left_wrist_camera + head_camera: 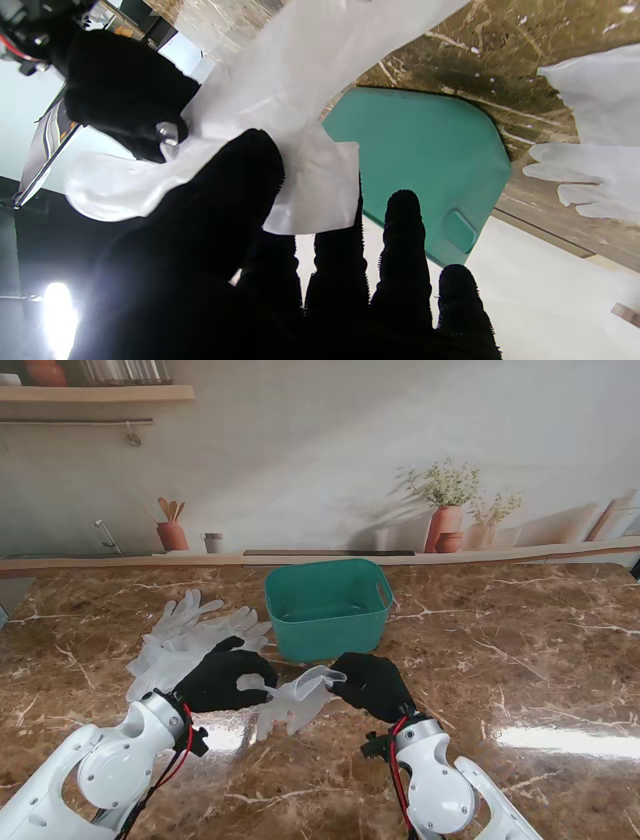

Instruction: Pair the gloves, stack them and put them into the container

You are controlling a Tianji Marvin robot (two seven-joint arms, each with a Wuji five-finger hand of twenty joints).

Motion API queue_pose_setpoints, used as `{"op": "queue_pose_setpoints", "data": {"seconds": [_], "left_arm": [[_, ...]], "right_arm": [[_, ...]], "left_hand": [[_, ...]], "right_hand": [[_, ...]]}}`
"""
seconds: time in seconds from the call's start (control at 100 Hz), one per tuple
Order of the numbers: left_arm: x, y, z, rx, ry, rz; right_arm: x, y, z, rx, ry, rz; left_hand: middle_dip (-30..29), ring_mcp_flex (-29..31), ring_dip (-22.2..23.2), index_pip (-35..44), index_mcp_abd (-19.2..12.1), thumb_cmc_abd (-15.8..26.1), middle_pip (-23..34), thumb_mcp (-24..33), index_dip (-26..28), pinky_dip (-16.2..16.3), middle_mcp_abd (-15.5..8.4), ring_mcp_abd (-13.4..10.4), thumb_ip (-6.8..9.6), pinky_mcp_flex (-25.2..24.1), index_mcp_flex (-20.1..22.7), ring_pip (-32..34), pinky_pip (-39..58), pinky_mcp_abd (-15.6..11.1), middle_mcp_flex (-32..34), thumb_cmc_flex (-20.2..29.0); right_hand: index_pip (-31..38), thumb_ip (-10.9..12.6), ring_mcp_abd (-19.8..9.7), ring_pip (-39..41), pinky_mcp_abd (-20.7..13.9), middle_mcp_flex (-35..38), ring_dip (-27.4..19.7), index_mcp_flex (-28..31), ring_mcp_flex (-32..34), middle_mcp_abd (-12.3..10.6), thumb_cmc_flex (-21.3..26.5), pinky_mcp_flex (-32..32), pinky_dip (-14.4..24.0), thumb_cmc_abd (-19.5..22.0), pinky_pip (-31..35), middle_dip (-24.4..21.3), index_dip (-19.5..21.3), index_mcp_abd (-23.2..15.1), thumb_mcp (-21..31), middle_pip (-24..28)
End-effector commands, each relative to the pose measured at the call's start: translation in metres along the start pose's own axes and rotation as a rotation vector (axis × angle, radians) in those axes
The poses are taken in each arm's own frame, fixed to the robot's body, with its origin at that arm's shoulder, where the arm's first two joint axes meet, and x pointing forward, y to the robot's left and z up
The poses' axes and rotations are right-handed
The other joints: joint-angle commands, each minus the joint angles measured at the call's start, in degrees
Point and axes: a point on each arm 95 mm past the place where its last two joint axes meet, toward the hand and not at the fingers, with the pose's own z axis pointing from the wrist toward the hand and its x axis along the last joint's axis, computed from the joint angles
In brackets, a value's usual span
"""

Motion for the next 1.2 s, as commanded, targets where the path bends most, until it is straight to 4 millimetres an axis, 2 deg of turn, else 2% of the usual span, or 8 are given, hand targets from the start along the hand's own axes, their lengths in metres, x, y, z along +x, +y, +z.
{"op": "queue_pose_setpoints", "data": {"seconds": [0.0, 0.15, 0.31, 0.51, 0.57, 0.72, 0.92, 1.19], "left_arm": [[0.001, 0.005, -0.003, -0.015, -0.006, -0.011], [0.005, 0.007, -0.005, -0.015, 0.008, -0.039], [0.014, 0.012, -0.003, 0.011, 0.045, -0.046], [0.022, 0.016, 0.001, 0.050, 0.085, -0.073], [0.025, 0.017, 0.002, 0.068, 0.097, -0.082], [0.031, 0.018, 0.003, 0.123, 0.123, -0.152], [0.042, 0.012, -0.006, 0.116, 0.160, -0.167], [0.061, 0.008, -0.019, 0.053, 0.245, -0.173]], "right_arm": [[0.008, -0.001, -0.004, -0.001, 0.023, 0.011], [0.021, 0.004, -0.011, -0.026, 0.063, -0.019], [0.029, 0.003, -0.017, -0.033, 0.067, -0.068], [0.032, 0.002, -0.021, -0.025, 0.063, -0.101], [0.033, 0.003, -0.021, -0.019, 0.063, -0.107], [0.035, 0.007, -0.026, 0.000, 0.068, -0.137], [0.043, 0.024, -0.039, 0.016, 0.092, -0.159], [0.058, 0.043, -0.062, 0.088, 0.158, -0.202]], "left_hand": [[0.9, 1.7, 0.3, -1.0, 0.4, 0.3, 0.6, -2.4, -1.6, 1.5, 0.2, 1.0, -0.52, -1.5, -1.9, 0.7, 1.5, 0.7, 0.3, -0.7], [1.2, 1.0, 0.2, -15.9, 6.9, 0.3, -0.3, -0.1, -13.5, 0.5, 0.8, 1.9, 2.43, -1.7, -4.0, -0.2, 0.6, 2.0, -2.6, -12.2], [1.3, 0.9, 0.4, -22.6, 7.9, -0.4, -0.4, -1.9, -18.0, 1.0, 0.5, 1.9, 2.52, -1.9, -5.8, -0.6, 0.9, 2.6, -4.2, -14.9], [2.4, 3.0, 1.4, -16.8, 5.9, -1.3, 1.2, -1.0, -15.9, 1.6, 0.5, 2.1, 2.04, -1.5, -1.3, 0.5, 2.8, 3.1, -1.3, -12.2], [2.9, 4.0, 1.9, -12.7, 2.6, -2.8, 1.7, -5.1, -14.5, 1.1, 0.2, 2.1, -0.80, -1.5, 0.4, 1.1, 4.7, 3.3, 0.3, -7.0], [10.9, 8.2, 5.7, 0.2, -1.7, -0.6, 3.7, -4.6, -16.0, 1.8, 0.0, 3.2, -0.77, -1.0, 6.6, 5.6, 11.6, 3.4, 8.1, 1.4], [17.7, 13.0, 11.9, 0.4, 1.1, 0.4, 5.8, -5.5, -15.8, 4.1, 0.7, 4.4, -0.85, -0.7, 9.3, 12.8, 22.0, 5.2, 13.5, 1.9], [13.1, 19.0, 14.1, 0.2, 4.4, -0.9, 5.8, -2.7, -15.3, 2.9, 2.1, 4.8, -1.49, 0.9, 11.3, 16.5, 32.6, 7.1, 19.3, 0.8]], "right_hand": [[1.6, -2.1, -0.5, 1.6, 0.0, 2.0, 1.1, 1.5, 2.7, -1.0, -0.2, 0.3, 1.7, 0.3, 2.5, 1.0, 1.7, -2.6, 2.4, 1.3], [2.1, -1.4, -0.2, 3.2, 0.4, 3.1, 1.6, 2.4, 3.7, -0.7, -0.8, 1.1, 2.2, -0.2, 3.7, 1.3, 4.4, -2.5, 3.5, 2.1], [2.1, -0.2, 0.3, 4.6, 0.9, 4.5, 1.9, 3.4, 4.9, -0.2, -1.7, 2.1, 2.7, -1.0, 5.2, 1.3, 5.6, -1.5, 5.1, 2.6], [2.2, -0.1, 0.6, 5.3, 1.3, 5.2, 1.9, 3.8, 5.5, 0.2, -1.9, 2.6, 2.8, -1.3, 6.0, 1.1, 5.6, -1.0, 5.5, 2.7], [2.2, -0.1, 0.6, 5.5, 1.4, 5.3, 2.0, 3.9, 5.7, 0.3, -1.9, 2.7, 2.8, -1.4, 6.2, 1.2, 5.5, -0.8, 5.5, 2.8], [2.1, 0.0, 0.8, 5.7, 1.5, 5.5, 2.0, 4.0, 5.9, 0.4, -1.9, 2.9, 2.9, -1.6, 6.6, 1.1, 5.3, -0.6, 5.6, 2.7], [2.2, -0.1, 1.5, 7.5, 2.6, 6.4, 2.5, 4.3, 7.1, 1.4, -1.6, 4.0, 4.0, -2.1, 9.3, 0.8, 4.1, 0.1, 5.3, 2.5], [2.9, 0.1, 1.8, 10.0, 3.2, 8.1, 3.4, 4.9, 9.2, 1.6, -1.5, 6.2, 5.6, -3.0, 12.5, 0.6, 3.3, 0.4, 5.3, 2.4]]}}
